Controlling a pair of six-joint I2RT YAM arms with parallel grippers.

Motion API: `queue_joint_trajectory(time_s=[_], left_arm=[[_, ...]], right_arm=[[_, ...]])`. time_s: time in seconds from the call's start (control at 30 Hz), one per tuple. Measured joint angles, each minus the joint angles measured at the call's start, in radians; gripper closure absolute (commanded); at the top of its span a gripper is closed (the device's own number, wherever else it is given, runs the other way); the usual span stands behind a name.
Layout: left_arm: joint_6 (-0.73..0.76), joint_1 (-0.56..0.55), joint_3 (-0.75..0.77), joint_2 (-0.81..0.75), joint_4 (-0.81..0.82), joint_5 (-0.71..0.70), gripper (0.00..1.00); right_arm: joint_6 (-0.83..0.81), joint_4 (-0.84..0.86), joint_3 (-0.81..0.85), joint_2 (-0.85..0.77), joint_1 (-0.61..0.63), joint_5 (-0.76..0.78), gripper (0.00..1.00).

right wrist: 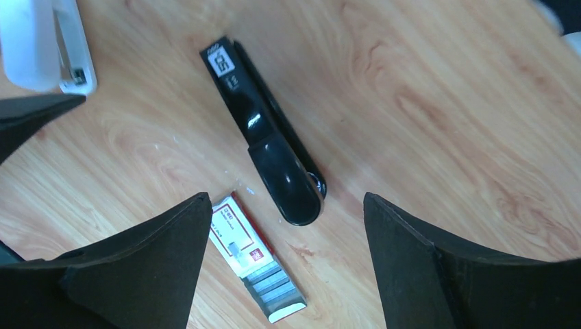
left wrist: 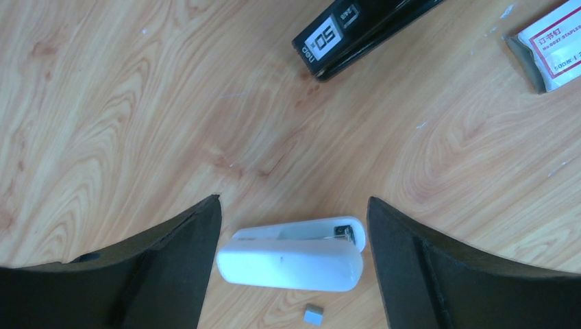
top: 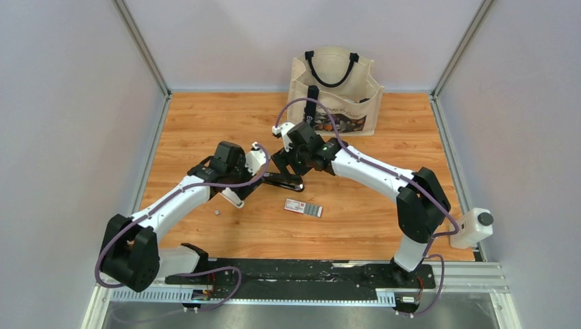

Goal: Unload the staples from the stapler

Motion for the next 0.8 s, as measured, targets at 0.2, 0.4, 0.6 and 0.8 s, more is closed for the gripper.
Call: queue_joint_trajectory(time_s=[0.2,0.4,0.6,0.8], left_arm=[[0.022,-0.011,-0.019,0.061,0.034,-0.027,0.19],[0.048,-0.014,-0.051,0.074,0.046,-0.054,0.21],[0.067,-0.021,-0.127,0.057,0.06,-0.071,0.21],[0.066,-0.022,-0.148,0.029,0.071,-0.077,0.21]], right_arm=[[-0.06,-0.05,0.002,0.052,0.006,-0.029,0.15],[-0.104,-0.064,0.035,0.108,0.005,-0.047,0.15],[-0.127,-0.061,0.048,0.154,0.004,-0.057,0.16],[-0.125,-0.016,-0.003,0.136,-0.023,-0.085,0.16]])
